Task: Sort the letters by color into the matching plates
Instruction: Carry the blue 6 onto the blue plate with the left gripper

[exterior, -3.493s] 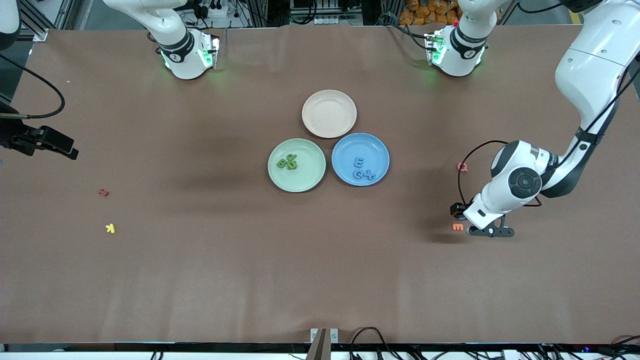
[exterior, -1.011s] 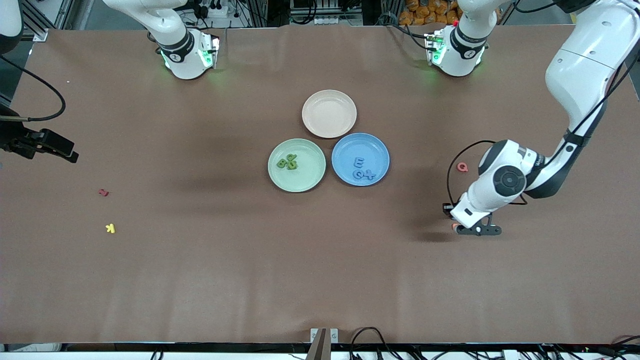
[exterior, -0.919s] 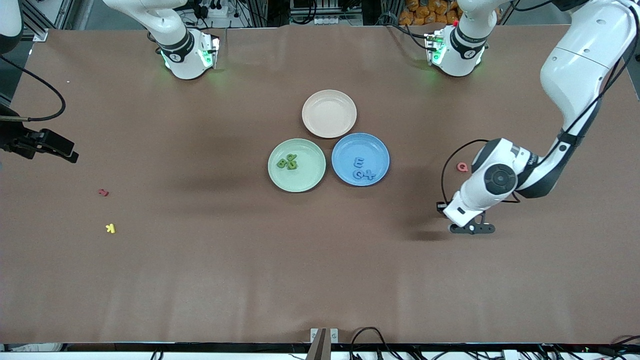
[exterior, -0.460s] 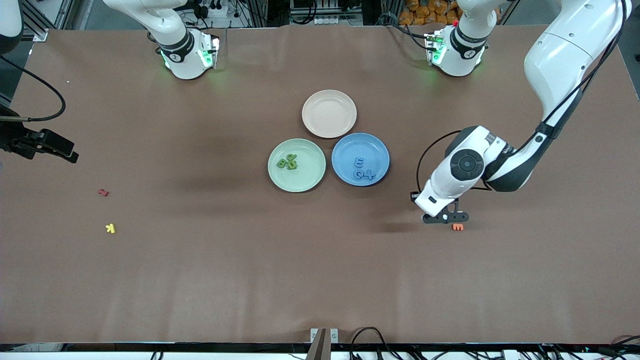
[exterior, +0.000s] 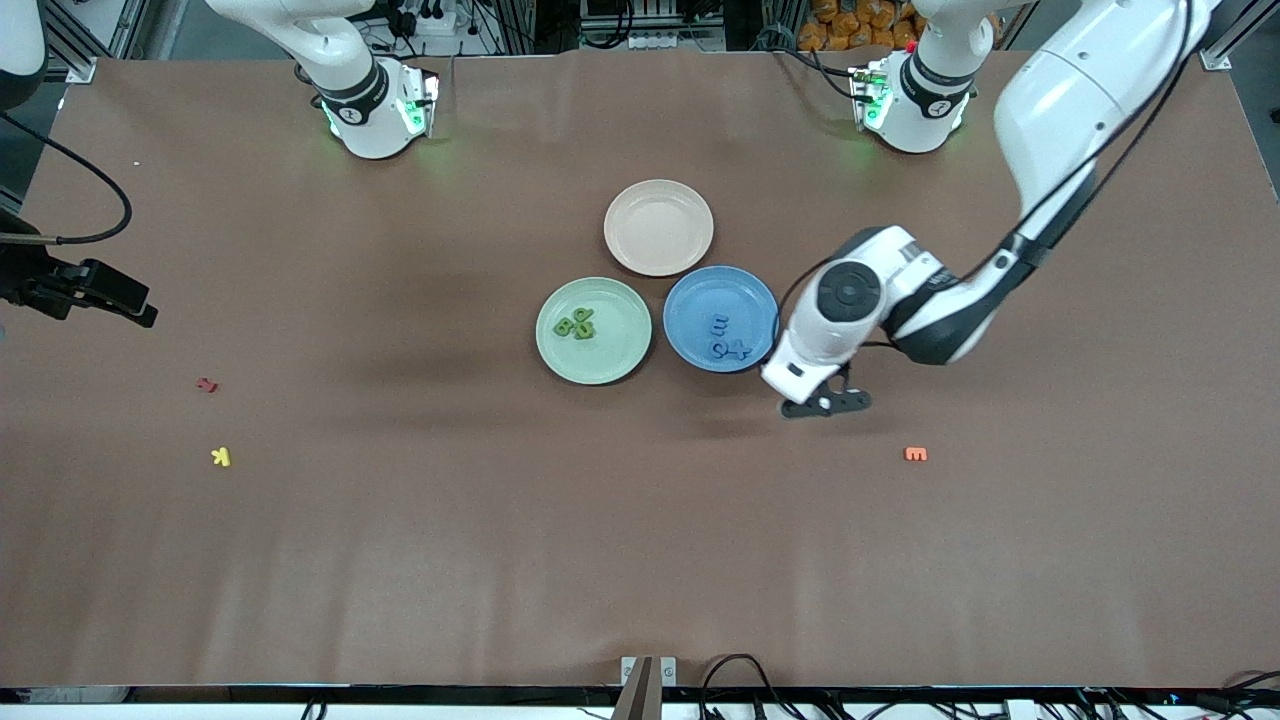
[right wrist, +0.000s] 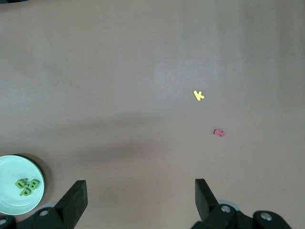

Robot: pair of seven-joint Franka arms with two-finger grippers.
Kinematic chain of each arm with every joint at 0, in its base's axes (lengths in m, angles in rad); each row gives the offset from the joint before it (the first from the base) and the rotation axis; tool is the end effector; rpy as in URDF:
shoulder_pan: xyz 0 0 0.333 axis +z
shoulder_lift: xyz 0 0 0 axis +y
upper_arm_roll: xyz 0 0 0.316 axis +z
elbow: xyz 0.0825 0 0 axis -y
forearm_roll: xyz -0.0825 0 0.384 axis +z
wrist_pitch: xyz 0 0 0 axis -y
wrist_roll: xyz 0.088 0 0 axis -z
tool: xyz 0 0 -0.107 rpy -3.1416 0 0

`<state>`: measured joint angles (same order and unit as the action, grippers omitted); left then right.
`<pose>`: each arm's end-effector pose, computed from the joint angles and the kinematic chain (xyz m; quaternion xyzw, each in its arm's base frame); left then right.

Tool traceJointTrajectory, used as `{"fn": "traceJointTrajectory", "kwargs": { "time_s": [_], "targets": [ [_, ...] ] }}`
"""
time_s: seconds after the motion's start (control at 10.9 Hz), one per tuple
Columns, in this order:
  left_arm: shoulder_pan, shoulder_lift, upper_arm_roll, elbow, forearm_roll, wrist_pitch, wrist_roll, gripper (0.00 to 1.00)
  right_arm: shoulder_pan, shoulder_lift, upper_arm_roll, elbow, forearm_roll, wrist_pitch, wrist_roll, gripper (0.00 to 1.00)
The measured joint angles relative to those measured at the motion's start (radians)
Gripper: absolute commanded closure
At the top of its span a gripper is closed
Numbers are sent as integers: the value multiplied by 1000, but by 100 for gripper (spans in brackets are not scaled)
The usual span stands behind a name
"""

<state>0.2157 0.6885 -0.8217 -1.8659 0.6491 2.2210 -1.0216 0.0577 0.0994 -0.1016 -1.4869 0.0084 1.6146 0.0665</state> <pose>0.5434 -0.3139 0.2360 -0.9987 -0.0465 0.0120 0.0175 0.5891 -0.0219 0.6116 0.9984 -0.0550 0.0144 0.0007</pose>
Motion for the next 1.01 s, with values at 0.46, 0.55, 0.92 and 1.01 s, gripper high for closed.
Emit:
{"fn": "traceJointTrajectory", "kwargs": {
  "time_s": [0.46, 0.55, 0.92, 1.01],
  "targets": [
    [-156, 1, 2, 0, 0, -3, -184, 82, 1, 2, 0, 0, 0, 1, 0, 0],
    [-187, 1, 8, 0, 0, -3, -213, 62, 1, 2, -1, 0, 0, 1, 0, 0],
    [-261, 2, 56, 3, 0, -3, -239, 0, 1, 3, -1, 0, 0, 6, 0, 0],
    [-261, 2, 57, 4, 0, -3, -239, 0, 1, 3, -1, 0, 0, 7, 0, 0]
  ]
}}
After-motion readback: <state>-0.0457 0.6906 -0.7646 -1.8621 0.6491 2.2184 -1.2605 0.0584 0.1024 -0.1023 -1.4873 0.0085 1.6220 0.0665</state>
